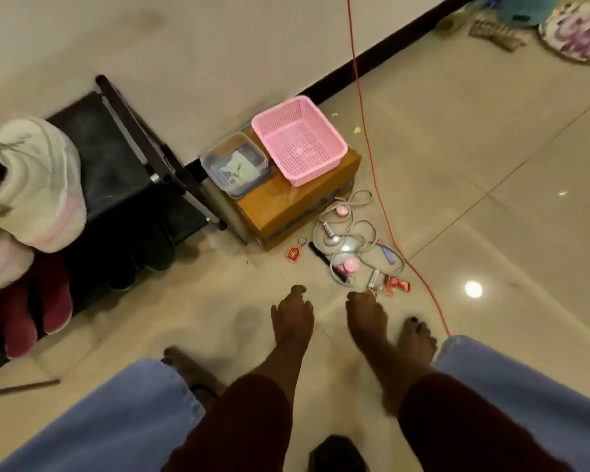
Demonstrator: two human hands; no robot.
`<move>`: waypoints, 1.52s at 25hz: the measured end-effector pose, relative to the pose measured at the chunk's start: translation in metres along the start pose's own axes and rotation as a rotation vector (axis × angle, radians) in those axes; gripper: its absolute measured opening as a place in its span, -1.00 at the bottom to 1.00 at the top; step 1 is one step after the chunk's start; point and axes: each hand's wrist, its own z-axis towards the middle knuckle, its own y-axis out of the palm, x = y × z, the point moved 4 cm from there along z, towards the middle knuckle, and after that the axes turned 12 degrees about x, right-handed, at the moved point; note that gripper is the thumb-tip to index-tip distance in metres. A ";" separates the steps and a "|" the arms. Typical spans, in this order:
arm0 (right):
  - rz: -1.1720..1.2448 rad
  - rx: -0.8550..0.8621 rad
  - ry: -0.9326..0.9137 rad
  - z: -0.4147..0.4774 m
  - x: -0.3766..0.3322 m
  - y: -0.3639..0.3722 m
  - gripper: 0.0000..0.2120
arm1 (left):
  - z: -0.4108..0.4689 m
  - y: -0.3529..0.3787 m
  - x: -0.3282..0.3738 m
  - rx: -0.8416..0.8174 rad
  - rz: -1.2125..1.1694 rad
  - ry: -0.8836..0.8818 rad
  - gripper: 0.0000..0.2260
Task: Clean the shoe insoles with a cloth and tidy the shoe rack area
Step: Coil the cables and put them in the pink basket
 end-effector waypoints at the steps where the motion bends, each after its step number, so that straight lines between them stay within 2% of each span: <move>1: -0.001 -0.006 0.014 0.013 0.008 0.011 -0.75 | 0.006 0.012 -0.002 -0.022 -0.012 -0.005 -0.72; 7: -0.074 0.000 -0.036 0.070 0.028 0.072 -0.78 | 0.033 0.073 -0.018 -0.084 -0.119 -0.058 -0.73; 12: -0.258 -0.022 -0.140 0.087 0.027 0.098 -0.75 | 0.038 0.095 -0.026 -0.115 -0.165 -0.125 -0.74; 15: -0.247 -0.021 -0.102 0.091 0.027 0.104 -0.74 | 0.035 0.097 -0.032 -0.111 -0.213 -0.176 -0.74; 22: -0.033 -0.180 0.083 0.103 0.021 0.101 -0.73 | 0.030 0.085 -0.039 -0.095 -0.330 -0.298 -0.74; 24: 0.133 -0.171 0.096 0.094 0.012 0.090 -0.74 | 0.028 0.076 -0.042 -0.100 -0.354 -0.357 -0.75; 26: 0.373 -0.177 0.111 0.078 -0.002 0.075 -0.88 | 0.024 0.064 -0.044 -0.119 -0.398 -0.410 -0.74; 29: 0.749 -0.282 0.237 0.049 -0.029 0.043 -0.80 | 0.014 0.033 -0.041 -0.162 -0.544 -0.478 -0.70; 31: 0.896 -0.346 0.290 0.030 -0.047 0.017 -0.82 | 0.005 0.004 -0.035 -0.193 -0.612 -0.505 -0.74; 34: 0.926 -0.388 0.201 0.006 -0.077 -0.027 -0.83 | -0.010 -0.044 -0.030 -0.155 -0.706 -0.481 -0.91; 36: 0.882 -0.340 0.098 -0.009 -0.096 -0.057 -0.81 | -0.020 -0.080 -0.026 -0.107 -0.753 -0.438 -0.91; 38: 0.750 -0.246 -0.086 -0.024 -0.115 -0.085 -0.82 | -0.027 -0.113 -0.021 -0.033 -0.783 -0.411 -0.88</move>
